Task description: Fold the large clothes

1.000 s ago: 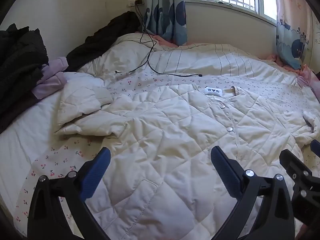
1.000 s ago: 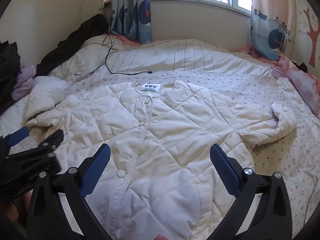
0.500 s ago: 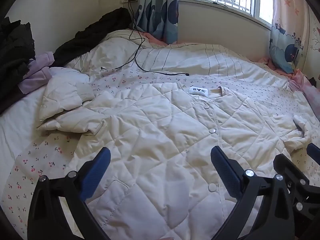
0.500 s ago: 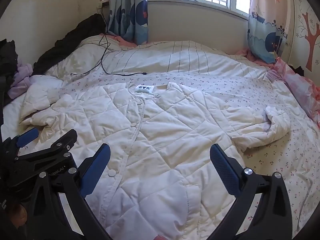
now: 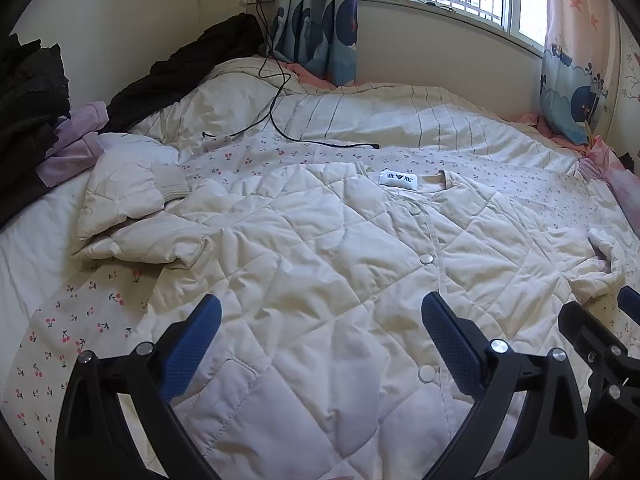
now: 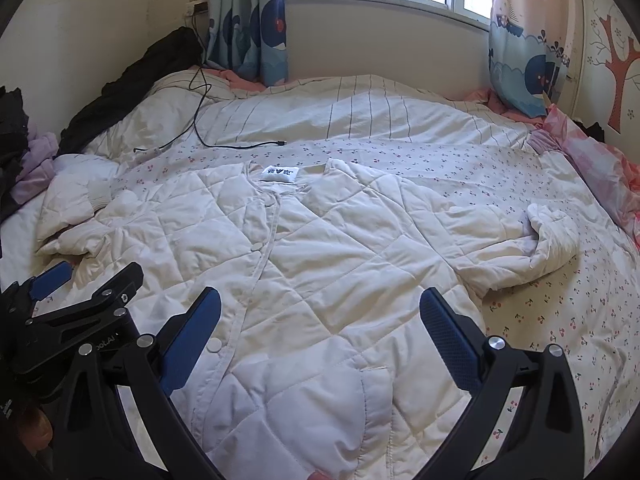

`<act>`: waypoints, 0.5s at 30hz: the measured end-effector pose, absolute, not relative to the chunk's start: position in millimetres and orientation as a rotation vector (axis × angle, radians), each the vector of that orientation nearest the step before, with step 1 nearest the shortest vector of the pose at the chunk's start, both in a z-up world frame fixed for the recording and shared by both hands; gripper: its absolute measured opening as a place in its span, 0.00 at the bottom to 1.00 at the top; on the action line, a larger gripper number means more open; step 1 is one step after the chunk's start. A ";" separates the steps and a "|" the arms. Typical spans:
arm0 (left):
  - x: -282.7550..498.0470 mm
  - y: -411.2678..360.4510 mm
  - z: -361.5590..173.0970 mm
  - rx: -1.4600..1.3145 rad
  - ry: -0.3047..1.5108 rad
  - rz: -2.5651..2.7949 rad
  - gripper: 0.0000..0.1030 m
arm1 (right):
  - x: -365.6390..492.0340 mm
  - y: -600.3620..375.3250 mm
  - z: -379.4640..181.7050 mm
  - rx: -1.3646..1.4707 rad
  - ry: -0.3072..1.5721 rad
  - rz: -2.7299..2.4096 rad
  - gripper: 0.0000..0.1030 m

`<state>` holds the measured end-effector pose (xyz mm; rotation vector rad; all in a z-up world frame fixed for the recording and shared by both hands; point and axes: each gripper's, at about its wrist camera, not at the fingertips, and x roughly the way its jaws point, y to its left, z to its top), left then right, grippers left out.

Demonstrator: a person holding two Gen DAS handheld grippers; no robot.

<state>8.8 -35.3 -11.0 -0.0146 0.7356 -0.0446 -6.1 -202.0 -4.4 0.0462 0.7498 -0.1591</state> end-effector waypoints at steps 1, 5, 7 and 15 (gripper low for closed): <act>9.2 -35.1 -11.6 -0.015 0.738 -0.044 0.93 | -6.1 -202.9 -4.7 0.050 0.751 -0.158 0.93; 8.7 -36.5 -12.9 -0.015 0.740 -0.041 0.94 | -6.1 -204.5 -5.5 0.054 0.753 -0.157 0.93; 8.5 -36.7 -13.6 -0.013 0.739 -0.041 0.93 | -6.4 -204.8 -5.8 0.054 0.752 -0.158 0.93; 9.2 -35.3 -13.1 -0.017 0.740 -0.042 0.93 | -5.8 -204.2 -5.8 0.054 0.752 -0.157 0.93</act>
